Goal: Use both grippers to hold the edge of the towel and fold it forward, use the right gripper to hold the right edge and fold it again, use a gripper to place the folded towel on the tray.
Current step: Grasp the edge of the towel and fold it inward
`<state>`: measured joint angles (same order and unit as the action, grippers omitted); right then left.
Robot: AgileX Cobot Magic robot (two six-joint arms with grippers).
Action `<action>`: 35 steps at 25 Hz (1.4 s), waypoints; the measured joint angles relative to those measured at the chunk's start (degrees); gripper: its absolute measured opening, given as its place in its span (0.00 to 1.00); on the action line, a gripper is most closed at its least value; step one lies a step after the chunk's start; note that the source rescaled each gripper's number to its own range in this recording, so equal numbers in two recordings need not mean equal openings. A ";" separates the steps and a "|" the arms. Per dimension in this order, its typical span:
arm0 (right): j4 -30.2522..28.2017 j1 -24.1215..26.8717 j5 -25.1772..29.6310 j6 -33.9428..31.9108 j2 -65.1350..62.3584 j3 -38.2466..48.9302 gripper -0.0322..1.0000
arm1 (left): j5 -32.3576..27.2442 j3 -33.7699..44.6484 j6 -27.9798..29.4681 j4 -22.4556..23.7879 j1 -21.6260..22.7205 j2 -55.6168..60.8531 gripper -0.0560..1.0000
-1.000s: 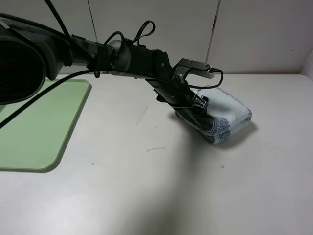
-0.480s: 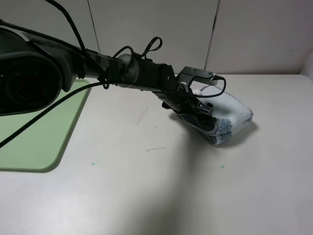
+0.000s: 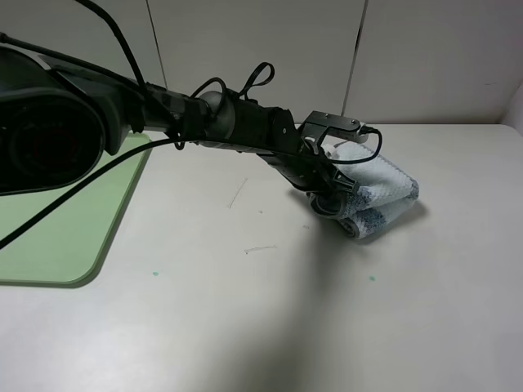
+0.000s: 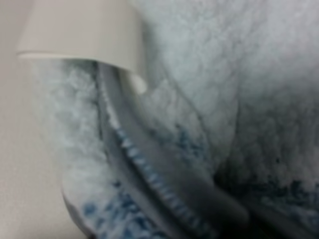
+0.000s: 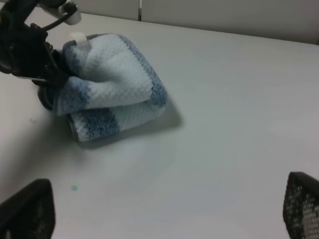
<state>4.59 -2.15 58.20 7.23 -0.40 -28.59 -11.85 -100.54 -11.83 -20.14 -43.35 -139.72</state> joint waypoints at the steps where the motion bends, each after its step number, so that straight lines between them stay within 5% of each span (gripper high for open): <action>1: 0.00 0.00 0.00 0.00 0.00 0.00 1.00 | 0.00 0.00 0.00 0.00 0.00 0.00 0.20; 19: 0.00 0.00 0.00 0.00 0.00 0.00 1.00 | -15.64 -0.10 0.00 -0.19 4.18 3.29 0.20; 35: 0.25 0.00 0.00 0.00 0.00 0.00 1.00 | -33.91 2.80 -0.45 14.62 5.46 9.57 0.20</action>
<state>4.84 -2.15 58.20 7.23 -0.40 -28.59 -45.76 -97.73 -12.28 -5.52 -37.89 -130.15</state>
